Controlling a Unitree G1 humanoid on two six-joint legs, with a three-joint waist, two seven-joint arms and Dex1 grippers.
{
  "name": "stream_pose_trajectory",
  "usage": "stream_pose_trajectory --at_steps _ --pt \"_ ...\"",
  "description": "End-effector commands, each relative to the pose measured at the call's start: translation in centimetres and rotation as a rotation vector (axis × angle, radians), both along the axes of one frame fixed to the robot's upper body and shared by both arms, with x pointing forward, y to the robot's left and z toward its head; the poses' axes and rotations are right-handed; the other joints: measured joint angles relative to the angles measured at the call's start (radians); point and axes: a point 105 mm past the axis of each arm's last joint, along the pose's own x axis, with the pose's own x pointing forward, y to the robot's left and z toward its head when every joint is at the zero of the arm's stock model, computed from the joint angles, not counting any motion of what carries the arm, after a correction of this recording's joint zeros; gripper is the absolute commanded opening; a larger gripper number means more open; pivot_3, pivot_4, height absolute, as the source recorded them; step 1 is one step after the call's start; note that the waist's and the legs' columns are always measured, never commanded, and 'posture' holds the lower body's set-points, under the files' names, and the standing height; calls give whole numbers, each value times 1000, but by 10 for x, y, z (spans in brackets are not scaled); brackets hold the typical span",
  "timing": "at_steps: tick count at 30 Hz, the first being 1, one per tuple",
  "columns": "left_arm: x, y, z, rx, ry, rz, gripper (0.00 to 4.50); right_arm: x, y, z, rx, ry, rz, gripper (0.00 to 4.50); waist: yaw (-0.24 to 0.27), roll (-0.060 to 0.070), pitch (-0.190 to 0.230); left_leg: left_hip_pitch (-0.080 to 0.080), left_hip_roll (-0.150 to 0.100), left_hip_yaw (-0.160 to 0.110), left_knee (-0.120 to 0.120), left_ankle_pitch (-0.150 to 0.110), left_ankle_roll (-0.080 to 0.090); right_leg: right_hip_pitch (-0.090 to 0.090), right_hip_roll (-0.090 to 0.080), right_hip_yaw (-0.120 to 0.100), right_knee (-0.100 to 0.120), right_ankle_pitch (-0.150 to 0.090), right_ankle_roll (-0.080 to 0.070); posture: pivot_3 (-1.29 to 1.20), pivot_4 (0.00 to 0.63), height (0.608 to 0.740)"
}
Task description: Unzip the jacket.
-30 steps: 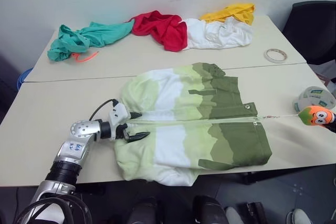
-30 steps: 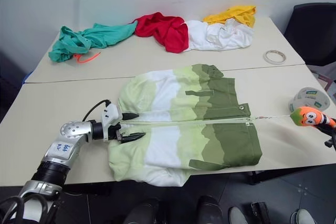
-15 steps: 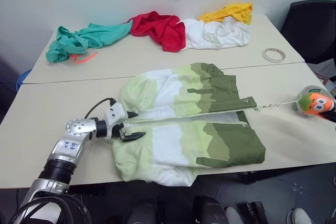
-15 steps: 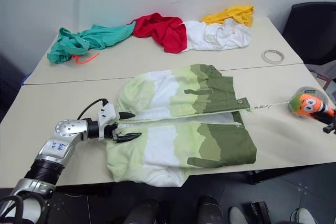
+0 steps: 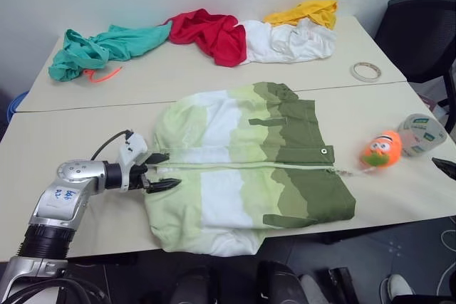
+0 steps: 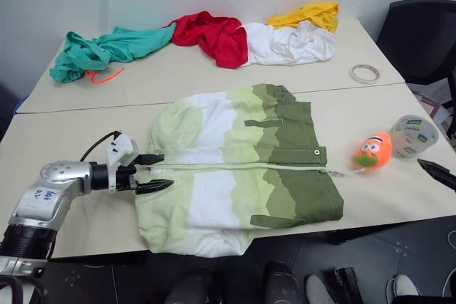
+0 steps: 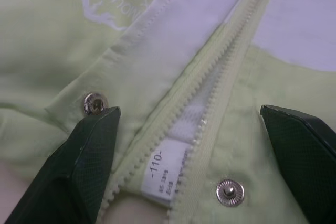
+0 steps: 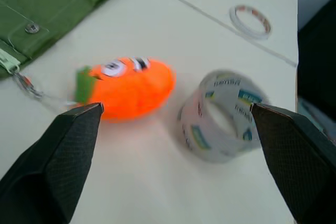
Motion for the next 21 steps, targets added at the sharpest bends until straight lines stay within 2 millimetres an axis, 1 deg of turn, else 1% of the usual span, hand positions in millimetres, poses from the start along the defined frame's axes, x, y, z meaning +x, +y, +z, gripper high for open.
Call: stream_pose_trajectory --at_steps 1,2,3,4,6,7,9,11,14,17,19,21 --pt "-7 17 18 6 -90 6 4500 9 42 34 -60 -152 227 4487 -7 -1 1 0 0 0 -1 0 0 0 0 0 0 0 0 0 150 740" --pt "-8 23 18 14 -110 17 4500 13 54 37 -49 -164 271 4487 -8 -2 2 -1 0 0 -1 0 0 -1 0 0 0 0 0 0 150 740" --pt "-13 30 19 1 -118 23 4500 18 71 35 -46 -167 341 4487 -9 -3 2 -1 0 0 -2 0 0 -2 0 0 0 0 0 0 150 740" --pt "-16 33 20 -10 -124 24 4500 21 82 33 -40 -163 387 4487 -11 -4 3 -1 0 0 -3 1 0 -2 1 0 0 0 0 0 150 740" --pt "-27 40 22 -31 -139 23 4500 24 114 19 -22 -122 527 4487 -6 -7 4 -1 2 0 -5 2 -2 -2 1 -1 1 -1 -1 0 150 740" --pt "-30 42 22 -29 -142 22 4500 23 122 14 -17 -107 565 4487 -5 -7 5 -1 2 0 -5 2 -2 -2 2 -2 1 -1 -2 0 150 740" --pt "-43 48 16 38 -157 16 4500 20 145 -8 10 -50 661 4487 5 -8 5 -3 2 -1 -5 3 -2 -3 1 -3 1 -1 -2 0 150 740" --pt "-56 50 11 65 -180 34 4500 17 160 -31 29 8 722 4487 15 -8 5 -4 1 -1 -5 3 -1 -4 1 -3 0 -1 -2 0 150 740" --pt "-66 47 9 72 -223 48 4500 13 169 -49 36 48 759 4487 26 -8 6 -5 -1 0 -5 1 1 -4 -1 -4 -1 -1 -2 0 150 740" --pt "-80 42 5 47 -225 58 4500 4 172 -69 18 111 801 4487 30 -9 6 -5 -4 -1 -4 1 4 -3 -3 -3 -2 -1 -2 0 150 740" --pt "-88 36 4 35 -214 53 4500 -1 173 -77 6 138 821 4487 24 -10 6 -5 -3 -1 -5 0 4 -2 -3 -4 -6 0 -1 0 150 740" --pt "-96 30 4 13 -198 55 4500 -2 173 -84 26 137 819 4487 22 -10 6 -4 -3 -1 -5 -1 3 -1 -3 -4 -8 0 -1 0 150 740"
